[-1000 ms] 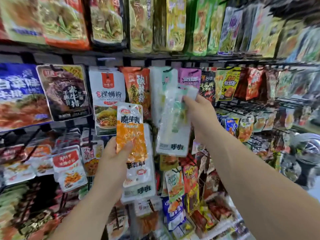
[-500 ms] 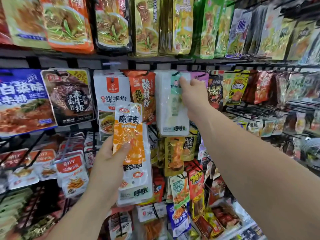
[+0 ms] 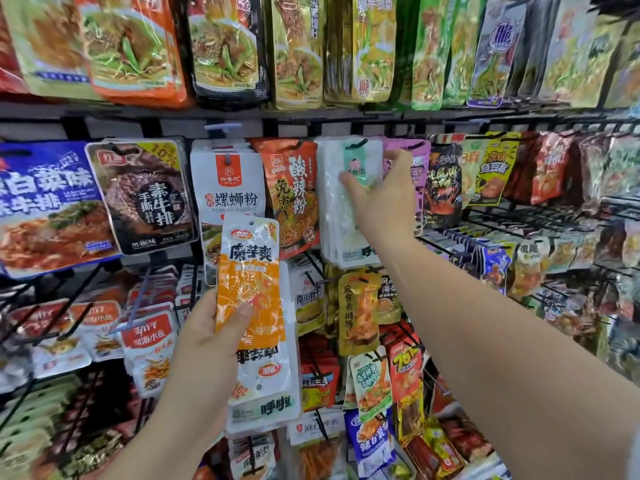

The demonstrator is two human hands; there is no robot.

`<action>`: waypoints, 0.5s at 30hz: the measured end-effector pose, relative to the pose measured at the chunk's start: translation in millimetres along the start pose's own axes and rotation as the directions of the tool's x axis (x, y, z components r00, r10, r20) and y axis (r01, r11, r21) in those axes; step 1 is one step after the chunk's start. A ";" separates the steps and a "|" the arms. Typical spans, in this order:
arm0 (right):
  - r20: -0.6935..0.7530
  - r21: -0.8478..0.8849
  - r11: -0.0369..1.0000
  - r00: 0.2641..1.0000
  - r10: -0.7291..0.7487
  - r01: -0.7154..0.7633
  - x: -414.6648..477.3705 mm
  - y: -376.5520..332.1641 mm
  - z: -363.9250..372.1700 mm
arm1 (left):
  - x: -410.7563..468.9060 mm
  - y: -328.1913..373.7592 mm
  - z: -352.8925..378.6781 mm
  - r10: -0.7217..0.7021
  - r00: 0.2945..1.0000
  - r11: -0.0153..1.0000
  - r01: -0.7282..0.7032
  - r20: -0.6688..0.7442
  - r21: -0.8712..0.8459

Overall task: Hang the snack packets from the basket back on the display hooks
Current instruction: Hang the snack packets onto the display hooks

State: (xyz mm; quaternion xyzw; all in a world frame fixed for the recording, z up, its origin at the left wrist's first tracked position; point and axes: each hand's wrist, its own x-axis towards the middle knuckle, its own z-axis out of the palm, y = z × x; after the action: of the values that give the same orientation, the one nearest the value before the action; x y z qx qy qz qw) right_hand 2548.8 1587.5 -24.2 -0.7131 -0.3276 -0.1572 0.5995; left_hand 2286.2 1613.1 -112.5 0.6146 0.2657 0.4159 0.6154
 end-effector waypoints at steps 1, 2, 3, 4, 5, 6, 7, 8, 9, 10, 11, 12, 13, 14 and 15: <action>-0.017 0.004 1.000 1.000 -0.003 0.003 -0.3 2.6 1.9 | 0.3 -0.8 -0.5 -0.005 1.000 1.000 0.005 -0.001 0.004; -0.040 -0.002 1.000 0.999 -0.017 0.017 -1.4 3.8 3.1 | 0.6 -1.2 -0.3 -0.008 1.000 1.000 0.008 -0.002 0.008; -0.067 -0.026 0.999 0.997 -0.049 0.047 -2.7 5.8 5.1 | 0.6 -1.6 0.1 -0.010 1.000 1.000 0.010 -0.004 0.011; -0.088 -0.061 0.994 0.991 -0.100 0.095 -4.2 8.8 7.4 | 0.5 -1.8 0.8 -0.010 1.000 1.000 0.010 0.000 0.015; -0.097 -0.100 0.983 0.982 -0.161 0.151 -5.8 12.6 9.6 | 0.6 -1.4 1.7 -0.009 1.000 1.000 0.009 0.006 0.018; -0.095 -0.134 0.970 0.972 -0.216 0.203 -7.2 16.7 11.1 | 0.9 -1.2 2.5 -0.009 1.000 1.000 0.009 0.008 0.019; -0.088 -0.177 0.952 0.959 -0.269 0.251 -8.7 20.7 12.2 | 1.6 -1.3 3.3 -0.013 1.000 1.000 0.013 0.005 0.019; -0.083 -0.233 0.926 0.943 -0.323 0.297 -9.8 25.5 13.1 | 2.7 -1.6 3.6 -0.019 1.000 1.000 0.019 -0.002 0.015; -0.078 -0.306 0.891 0.924 -0.375 0.335 -11.5 30.1 14.2 | 3.9 -2.2 3.9 -0.027 1.000 1.000 0.027 -0.010 0.011; -0.069 -0.384 0.848 0.905 -0.420 0.364 -13.7 34.1 15.3 | 5.2 -3.0 4.4 -0.034 0.999 0.999 0.034 -0.016 0.005; -0.049 -0.460 0.800 0.888 -0.457 0.386 -16.5 36.6 16.3 | 6.2 -3.8 5.4 -0.038 0.999 0.999 0.038 -0.019 0.002; -0.018 -0.521 0.748 0.871 -0.490 0.410 -19.2 38.9 17.2 | 7.2 -4.4 6.6 -0.040 0.999 0.999 0.040 -0.019 0.002; 0.026 -0.565 0.700 0.858 -0.513 0.436 -21.3 40.7 17.7 | 8.1 -5.0 8.0 -0.041 0.999 0.999 0.041 -0.020 0.000; 0.076 -0.591 0.665 0.853 -0.517 0.456 -22.6 41.7 18.0 | 9.1 -5.5 9.4 -0.041 0.999 0.999 0.041 -0.018 -0.003; 0.122 -0.608 0.645 0.857 -0.501 0.463 -22.8 41.4 18.0 | 10.1 -5.9 10.7 -0.039 0.999 0.999 0.039 -0.016 -0.006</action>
State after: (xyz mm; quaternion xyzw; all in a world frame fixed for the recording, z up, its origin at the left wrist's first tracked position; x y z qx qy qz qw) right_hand 2556.1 1595.6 -73.6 -0.7508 -0.4181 -0.4292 0.2780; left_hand 2301.4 1616.5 -115.4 0.6042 0.2814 0.4093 0.6230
